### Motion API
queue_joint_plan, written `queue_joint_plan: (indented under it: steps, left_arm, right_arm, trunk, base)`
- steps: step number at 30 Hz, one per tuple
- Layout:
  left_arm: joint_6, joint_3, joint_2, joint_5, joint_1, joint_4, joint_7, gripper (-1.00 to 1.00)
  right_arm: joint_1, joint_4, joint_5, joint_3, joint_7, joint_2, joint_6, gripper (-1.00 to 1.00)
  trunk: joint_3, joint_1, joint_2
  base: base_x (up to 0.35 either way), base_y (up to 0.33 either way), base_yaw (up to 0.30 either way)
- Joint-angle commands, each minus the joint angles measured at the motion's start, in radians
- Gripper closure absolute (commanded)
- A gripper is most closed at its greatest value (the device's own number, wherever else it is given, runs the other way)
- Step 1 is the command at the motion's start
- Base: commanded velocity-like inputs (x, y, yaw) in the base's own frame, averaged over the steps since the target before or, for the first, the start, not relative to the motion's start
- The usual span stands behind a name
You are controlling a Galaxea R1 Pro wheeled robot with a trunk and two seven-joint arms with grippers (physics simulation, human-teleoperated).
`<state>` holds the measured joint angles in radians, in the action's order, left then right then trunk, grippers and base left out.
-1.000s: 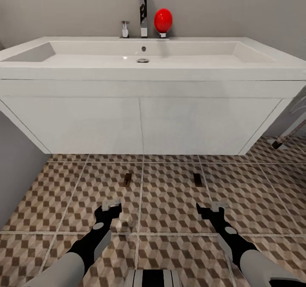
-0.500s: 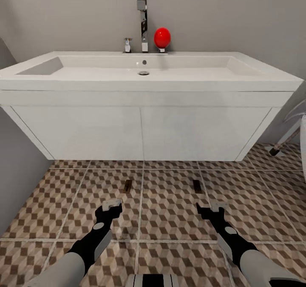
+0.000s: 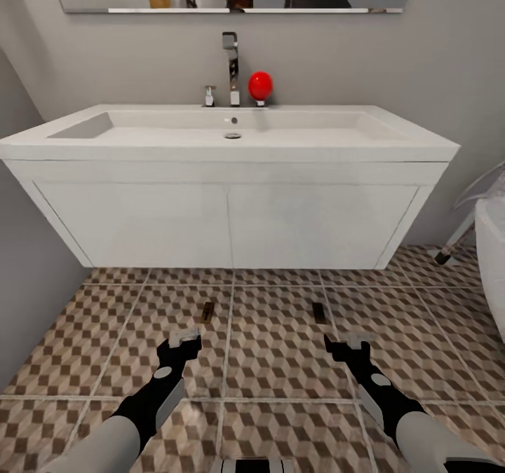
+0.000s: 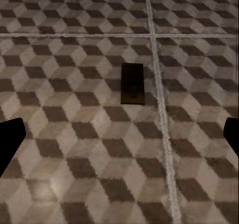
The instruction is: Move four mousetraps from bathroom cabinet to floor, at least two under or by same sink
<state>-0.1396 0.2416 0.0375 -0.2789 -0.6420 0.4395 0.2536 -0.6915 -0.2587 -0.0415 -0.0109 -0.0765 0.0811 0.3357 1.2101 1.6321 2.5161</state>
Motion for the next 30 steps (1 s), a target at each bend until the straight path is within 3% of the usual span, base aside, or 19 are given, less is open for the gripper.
queue_joint_plan:
  steps: [1,24,30]
  left_arm:
    - [-0.005,0.009,0.0,-0.01,-0.001,-0.001,0.007,-1.0]
    - [-0.003,0.01,0.005,-0.01,-0.001,-0.001,0.007,-1.0]
    - [-0.003,0.01,0.005,-0.01,-0.001,-0.001,0.007,-1.0]
  right_arm:
    - [0.0,0.001,-0.004,-0.001,-0.006,0.0,0.003,-1.0]
    - [0.0,0.001,-0.004,-0.001,-0.008,0.0,0.003,-1.0]
    - [0.0,0.001,-0.004,-0.001,-0.008,0.0,0.003,-1.0]
  trunk:
    - [-0.003,-0.001,0.0]
    - [-0.092,-0.011,-0.005]
    - [-0.115,-0.014,-0.007]
  base:
    - [-0.238,-0.185,0.0]
    - [-0.258,-0.201,0.0]
    - [-0.125,-0.092,0.0]
